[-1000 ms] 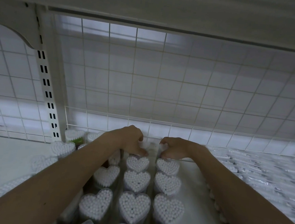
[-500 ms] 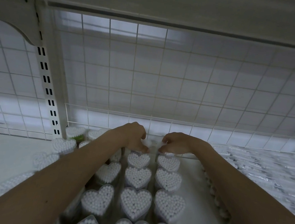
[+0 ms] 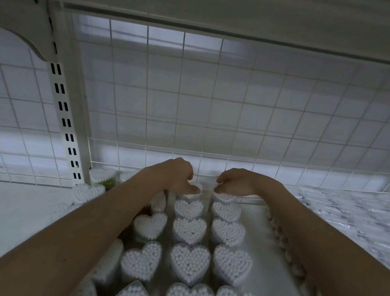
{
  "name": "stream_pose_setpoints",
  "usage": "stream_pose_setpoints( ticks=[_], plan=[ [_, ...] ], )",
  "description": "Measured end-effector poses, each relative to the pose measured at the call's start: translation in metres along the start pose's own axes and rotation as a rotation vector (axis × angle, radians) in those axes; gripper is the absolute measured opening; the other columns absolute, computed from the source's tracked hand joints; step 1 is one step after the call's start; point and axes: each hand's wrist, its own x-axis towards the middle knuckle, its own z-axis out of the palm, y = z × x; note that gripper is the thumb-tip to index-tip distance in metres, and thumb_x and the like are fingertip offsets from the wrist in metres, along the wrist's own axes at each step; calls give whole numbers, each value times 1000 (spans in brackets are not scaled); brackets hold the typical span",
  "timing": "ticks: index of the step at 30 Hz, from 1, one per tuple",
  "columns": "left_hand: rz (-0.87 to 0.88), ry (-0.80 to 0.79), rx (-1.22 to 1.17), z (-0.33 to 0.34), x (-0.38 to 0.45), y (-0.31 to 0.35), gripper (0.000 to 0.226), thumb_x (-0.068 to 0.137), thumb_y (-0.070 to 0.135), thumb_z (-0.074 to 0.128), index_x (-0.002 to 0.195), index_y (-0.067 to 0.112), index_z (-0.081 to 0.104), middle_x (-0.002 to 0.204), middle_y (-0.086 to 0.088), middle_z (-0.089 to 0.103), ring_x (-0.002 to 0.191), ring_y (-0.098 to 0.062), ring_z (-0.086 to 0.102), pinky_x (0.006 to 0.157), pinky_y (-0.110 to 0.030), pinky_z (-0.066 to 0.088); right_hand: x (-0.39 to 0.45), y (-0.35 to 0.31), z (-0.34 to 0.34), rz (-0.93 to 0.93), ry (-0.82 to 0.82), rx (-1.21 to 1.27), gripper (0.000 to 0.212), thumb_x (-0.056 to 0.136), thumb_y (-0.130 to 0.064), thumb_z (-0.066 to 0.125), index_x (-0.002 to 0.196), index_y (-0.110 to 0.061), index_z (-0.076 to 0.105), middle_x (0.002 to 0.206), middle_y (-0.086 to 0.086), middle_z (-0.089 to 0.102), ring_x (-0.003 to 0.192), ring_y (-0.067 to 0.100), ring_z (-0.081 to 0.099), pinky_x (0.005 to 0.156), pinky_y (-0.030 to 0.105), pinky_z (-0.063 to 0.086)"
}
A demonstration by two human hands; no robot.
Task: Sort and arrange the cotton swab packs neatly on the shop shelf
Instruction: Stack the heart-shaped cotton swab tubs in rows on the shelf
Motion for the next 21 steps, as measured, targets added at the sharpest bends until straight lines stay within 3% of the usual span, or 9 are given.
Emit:
stream_pose_setpoints(
  ticks=[5,14,21],
  plan=[
    [40,47,-4,-11,-13,-6,53,90,47,51,125,8,54,129,-7,53,115,-20,49,96,-30,41,-14,-8,-5,1,94,55,44,91,-38,49,131,-19,50,139,-1,46,126,18,42,100,27,32],
    [42,176,-35,-17,-70,6,41,92,38,50,126,15,54,129,-1,53,113,-17,51,94,-28,40,-68,-41,8,-127,283,117,39,93,-33,49,130,-19,50,131,-2,51,112,13,48,86,19,31],
    [-52,248,-65,-9,-156,20,31,93,34,49,117,18,61,114,0,60,104,-18,54,90,-34,44,-122,-88,35,-320,392,139,37,91,-33,50,126,-21,52,123,-2,53,110,15,49,91,25,37]
  ],
)
